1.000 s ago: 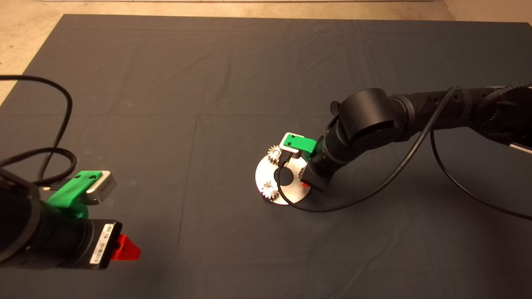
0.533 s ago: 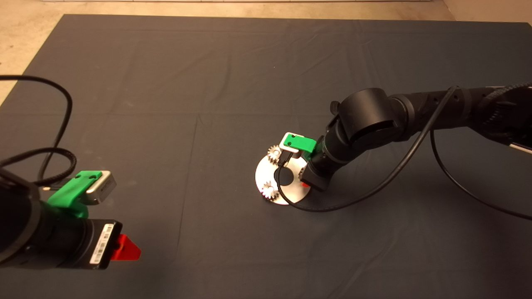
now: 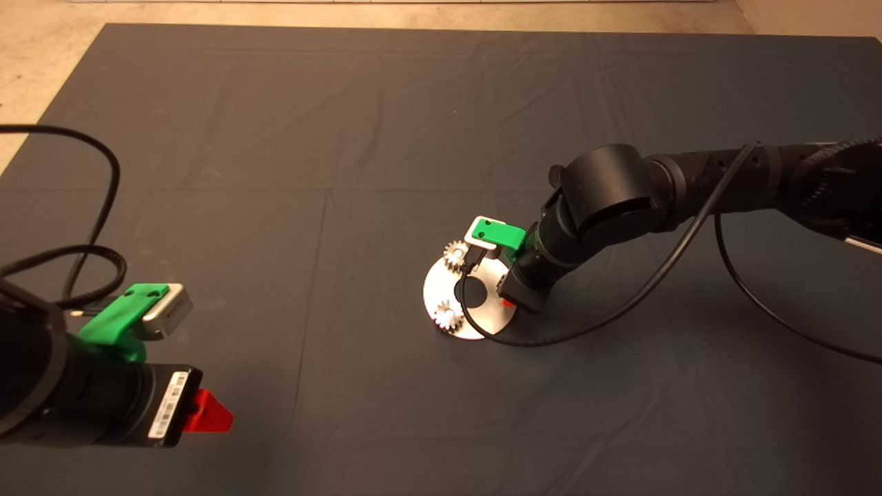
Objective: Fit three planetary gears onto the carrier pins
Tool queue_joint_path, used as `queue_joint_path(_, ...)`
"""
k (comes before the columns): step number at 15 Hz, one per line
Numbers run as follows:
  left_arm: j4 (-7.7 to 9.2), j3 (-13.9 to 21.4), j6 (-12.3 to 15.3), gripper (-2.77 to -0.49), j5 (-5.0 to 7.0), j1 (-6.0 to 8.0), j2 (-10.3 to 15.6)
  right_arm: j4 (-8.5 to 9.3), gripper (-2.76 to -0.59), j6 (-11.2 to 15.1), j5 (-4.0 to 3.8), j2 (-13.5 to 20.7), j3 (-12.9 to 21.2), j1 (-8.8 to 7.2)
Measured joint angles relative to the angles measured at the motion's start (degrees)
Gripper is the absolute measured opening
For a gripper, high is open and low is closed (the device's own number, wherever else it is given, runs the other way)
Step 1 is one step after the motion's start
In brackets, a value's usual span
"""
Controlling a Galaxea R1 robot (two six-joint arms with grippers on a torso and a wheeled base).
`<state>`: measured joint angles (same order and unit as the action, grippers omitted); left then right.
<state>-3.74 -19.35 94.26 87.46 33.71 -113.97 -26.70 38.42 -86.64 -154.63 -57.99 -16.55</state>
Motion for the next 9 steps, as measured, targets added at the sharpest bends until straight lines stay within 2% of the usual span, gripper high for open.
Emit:
queue_joint_path(3, 0.11, 0.0, 0.0, -1.08, -0.01, 0.0, 0.0, -0.22, -2.28, 0.0, -0.35, 0.0, 0.0, -0.45)
queue_joint_path(5, 0.11, 0.0, 0.0, -1.08, 0.0, 0.0, 0.0, -0.89, -2.28, 0.0, -1.12, 0.0, -0.2, -1.24)
queue_joint_path(9, 0.13, 0.0, 0.0, -1.08, -0.02, 0.0, 0.0, -0.97, -2.28, 0.0, -1.1, -0.5, -0.2, -1.38)
